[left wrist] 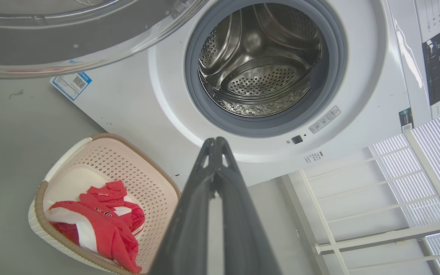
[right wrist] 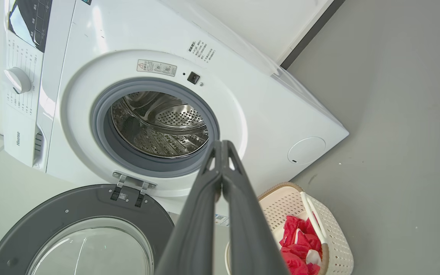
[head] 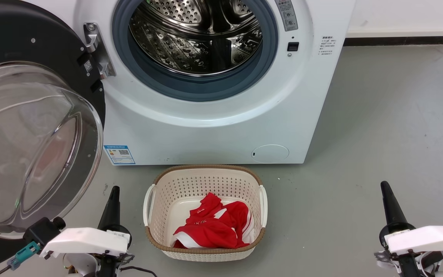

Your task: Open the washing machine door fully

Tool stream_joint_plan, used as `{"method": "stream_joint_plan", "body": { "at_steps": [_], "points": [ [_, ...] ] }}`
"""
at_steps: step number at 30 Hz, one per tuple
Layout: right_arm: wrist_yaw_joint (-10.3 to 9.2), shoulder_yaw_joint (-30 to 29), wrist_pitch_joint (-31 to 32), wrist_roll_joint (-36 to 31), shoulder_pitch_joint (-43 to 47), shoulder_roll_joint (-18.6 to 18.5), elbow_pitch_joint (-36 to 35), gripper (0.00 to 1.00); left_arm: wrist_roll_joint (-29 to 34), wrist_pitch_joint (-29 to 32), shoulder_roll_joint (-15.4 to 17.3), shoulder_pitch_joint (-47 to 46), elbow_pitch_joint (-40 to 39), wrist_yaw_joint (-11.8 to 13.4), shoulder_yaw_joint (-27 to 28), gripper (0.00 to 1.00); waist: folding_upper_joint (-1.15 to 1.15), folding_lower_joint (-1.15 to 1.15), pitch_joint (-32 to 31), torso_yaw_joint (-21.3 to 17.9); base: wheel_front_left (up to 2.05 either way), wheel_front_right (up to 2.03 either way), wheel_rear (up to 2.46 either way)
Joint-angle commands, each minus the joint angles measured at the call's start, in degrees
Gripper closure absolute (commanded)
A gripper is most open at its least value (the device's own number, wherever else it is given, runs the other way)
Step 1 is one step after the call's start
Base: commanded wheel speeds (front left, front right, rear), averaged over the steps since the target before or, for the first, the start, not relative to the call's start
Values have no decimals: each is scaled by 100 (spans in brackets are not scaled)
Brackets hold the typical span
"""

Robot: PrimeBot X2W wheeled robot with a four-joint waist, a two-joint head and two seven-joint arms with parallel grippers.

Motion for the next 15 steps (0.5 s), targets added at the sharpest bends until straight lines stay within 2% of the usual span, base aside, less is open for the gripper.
{"method": "stream_joint_plan", "body": {
  "at_steps": [1,15],
  "points": [
    [0,-25,38,186,-137,-37,-27,100,-178,47,10,-130,-33,-46,40,100,0,0,-4,-2,0,0,0],
    [-1,-79,261,1112,-207,-36,32,100,-1108,277,-12,-139,-5,-112,150,100,0,0,-47,-21,0,0,0]
  ]
}}
